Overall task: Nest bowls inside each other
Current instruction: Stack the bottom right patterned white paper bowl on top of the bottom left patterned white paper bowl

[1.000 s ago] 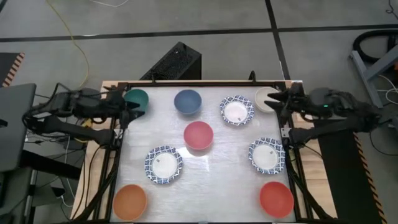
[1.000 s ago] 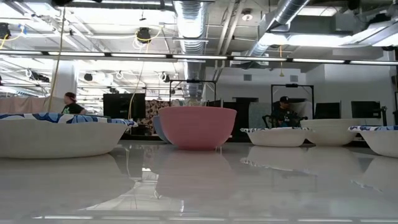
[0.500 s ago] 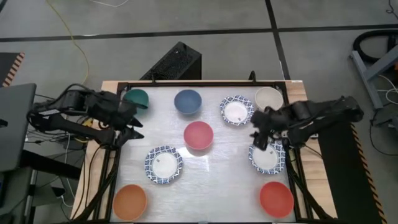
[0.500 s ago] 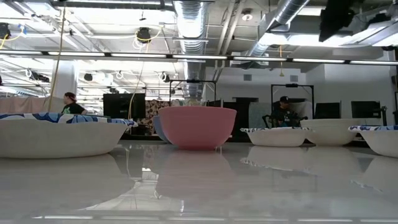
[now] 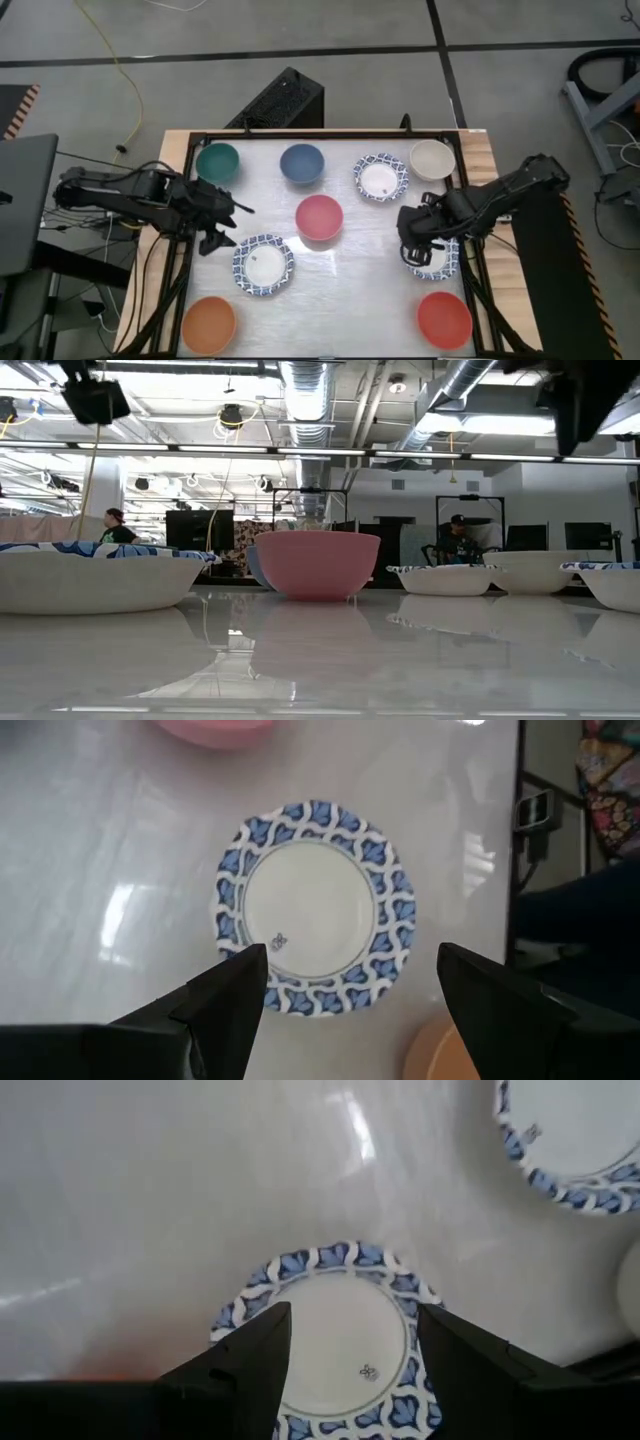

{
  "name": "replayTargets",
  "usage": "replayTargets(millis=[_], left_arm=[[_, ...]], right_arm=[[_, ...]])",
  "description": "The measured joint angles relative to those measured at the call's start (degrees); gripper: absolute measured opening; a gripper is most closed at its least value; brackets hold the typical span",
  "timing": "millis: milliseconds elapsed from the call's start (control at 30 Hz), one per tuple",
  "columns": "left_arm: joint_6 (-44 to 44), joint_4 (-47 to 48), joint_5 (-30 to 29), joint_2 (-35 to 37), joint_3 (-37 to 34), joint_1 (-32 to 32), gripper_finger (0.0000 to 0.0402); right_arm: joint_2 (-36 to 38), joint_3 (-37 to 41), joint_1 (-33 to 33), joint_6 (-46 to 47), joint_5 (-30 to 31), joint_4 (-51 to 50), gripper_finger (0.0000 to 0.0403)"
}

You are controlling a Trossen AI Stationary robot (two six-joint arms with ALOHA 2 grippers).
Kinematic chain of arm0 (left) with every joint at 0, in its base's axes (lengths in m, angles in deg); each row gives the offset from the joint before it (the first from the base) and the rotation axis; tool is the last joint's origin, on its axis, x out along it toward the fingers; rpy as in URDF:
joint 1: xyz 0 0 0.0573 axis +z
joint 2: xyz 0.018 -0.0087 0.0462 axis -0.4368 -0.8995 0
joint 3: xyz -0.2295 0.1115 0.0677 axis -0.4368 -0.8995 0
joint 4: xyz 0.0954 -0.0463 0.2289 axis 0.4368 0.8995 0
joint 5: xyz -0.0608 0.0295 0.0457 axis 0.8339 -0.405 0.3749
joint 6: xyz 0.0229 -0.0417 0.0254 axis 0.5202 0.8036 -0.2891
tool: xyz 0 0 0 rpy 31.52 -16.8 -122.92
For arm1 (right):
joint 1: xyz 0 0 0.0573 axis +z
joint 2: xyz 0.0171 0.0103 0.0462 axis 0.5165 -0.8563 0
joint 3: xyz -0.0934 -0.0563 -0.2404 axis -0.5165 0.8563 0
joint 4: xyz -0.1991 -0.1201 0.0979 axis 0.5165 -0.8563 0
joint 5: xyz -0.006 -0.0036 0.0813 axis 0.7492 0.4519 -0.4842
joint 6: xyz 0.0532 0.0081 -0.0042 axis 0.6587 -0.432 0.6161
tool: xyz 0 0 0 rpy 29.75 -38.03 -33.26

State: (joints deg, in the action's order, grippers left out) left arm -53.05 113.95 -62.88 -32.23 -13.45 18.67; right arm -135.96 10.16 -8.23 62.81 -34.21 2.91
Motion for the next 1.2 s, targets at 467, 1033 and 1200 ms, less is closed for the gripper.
replayTargets(millis=[467,1033,1200], left_arm=[[0.55,-12.59,2.39,4.21,-10.51,-0.02,0.0281],[6.49,-18.62,3.72,6.91,-14.82,1.51,0.0281],[7.35,-18.04,2.08,9.94,-14.82,2.2,0.0281]], right_arm=[[13.43,18.68,-3.51,-3.25,-9.99,6.71,0.024],[14.8,27.74,-9.26,-10.6,-11.22,13.42,0.024],[14.77,30.25,-12.31,-11.14,-10.96,15.17,0.024]])
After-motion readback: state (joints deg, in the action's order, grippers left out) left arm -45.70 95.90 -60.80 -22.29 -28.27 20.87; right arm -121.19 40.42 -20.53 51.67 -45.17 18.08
